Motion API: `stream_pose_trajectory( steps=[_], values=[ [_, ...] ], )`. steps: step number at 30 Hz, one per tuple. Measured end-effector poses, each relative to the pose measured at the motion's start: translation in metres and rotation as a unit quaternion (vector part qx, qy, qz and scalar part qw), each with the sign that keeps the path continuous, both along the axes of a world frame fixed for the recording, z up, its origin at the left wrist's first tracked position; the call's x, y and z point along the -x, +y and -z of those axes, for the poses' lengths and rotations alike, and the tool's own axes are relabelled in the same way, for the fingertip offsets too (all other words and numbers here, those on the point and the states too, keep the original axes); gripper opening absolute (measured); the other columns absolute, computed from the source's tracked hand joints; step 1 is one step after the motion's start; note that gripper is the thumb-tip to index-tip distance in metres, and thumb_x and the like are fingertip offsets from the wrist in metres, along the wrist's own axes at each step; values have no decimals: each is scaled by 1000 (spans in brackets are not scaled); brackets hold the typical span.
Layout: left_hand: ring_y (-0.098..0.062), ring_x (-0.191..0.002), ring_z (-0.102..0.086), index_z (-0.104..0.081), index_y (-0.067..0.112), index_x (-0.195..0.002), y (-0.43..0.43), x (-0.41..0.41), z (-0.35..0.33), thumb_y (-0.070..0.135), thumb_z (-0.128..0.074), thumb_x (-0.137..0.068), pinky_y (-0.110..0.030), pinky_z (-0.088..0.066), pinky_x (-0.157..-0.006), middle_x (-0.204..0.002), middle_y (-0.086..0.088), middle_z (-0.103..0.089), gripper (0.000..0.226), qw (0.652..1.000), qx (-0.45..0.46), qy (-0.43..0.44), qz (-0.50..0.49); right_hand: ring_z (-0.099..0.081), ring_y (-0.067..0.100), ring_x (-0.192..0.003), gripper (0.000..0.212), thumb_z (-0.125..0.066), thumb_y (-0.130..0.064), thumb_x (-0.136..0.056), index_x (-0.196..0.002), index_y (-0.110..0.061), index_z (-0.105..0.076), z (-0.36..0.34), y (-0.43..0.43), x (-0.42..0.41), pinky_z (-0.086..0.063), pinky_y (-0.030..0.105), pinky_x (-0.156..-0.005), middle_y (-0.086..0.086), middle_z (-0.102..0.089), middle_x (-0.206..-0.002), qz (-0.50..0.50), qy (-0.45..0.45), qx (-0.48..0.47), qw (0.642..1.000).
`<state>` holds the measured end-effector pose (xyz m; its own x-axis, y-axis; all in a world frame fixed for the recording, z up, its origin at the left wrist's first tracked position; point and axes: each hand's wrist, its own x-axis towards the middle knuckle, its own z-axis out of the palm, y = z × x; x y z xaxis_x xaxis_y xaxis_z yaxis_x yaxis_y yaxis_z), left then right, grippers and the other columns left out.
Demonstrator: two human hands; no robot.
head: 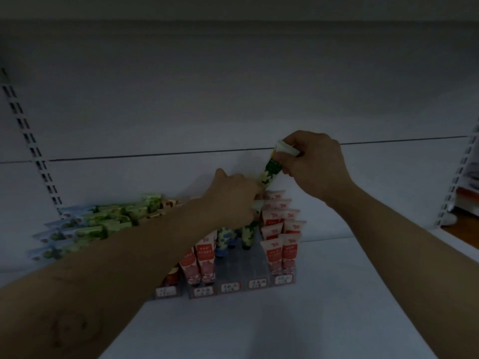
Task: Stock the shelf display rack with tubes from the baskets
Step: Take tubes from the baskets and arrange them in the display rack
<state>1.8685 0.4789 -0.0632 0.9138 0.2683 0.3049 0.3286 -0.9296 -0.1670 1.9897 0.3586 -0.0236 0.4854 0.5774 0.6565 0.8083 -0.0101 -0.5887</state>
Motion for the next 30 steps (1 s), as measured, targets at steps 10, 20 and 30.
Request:
stream_pose_trajectory(
  steps=[10,20,30],
  values=[
    [-13,-70,-47,-62,13,-83,7,3,0,29,-66,-82,-27,-27,-64,-66,11,-44,16,999,26,-35,24,-66,16,-70,7,-70,-25,-83,-88,-20,-67,23,3,-2,-51,24,-64,0,-69,-76,0,25,-8,1000],
    [-11,-50,-44,-56,5,-66,5,-16,-16,11,-69,-75,-24,-40,-51,-58,-1,-49,17,996,79,35,9,-67,19,-70,10,-70,-26,-83,-89,-19,-69,25,-5,-11,-56,36,-72,2,-70,-79,11,31,-19,999],
    [-12,-52,-45,-66,-3,-77,7,-8,-13,20,-72,-79,-21,-31,-43,-67,-9,-58,24,993,117,9,-14,-67,21,-73,11,-70,-24,-84,-92,-16,-69,23,-2,-5,-55,32,-73,4,-70,-80,8,24,-12,1000]
  ],
)
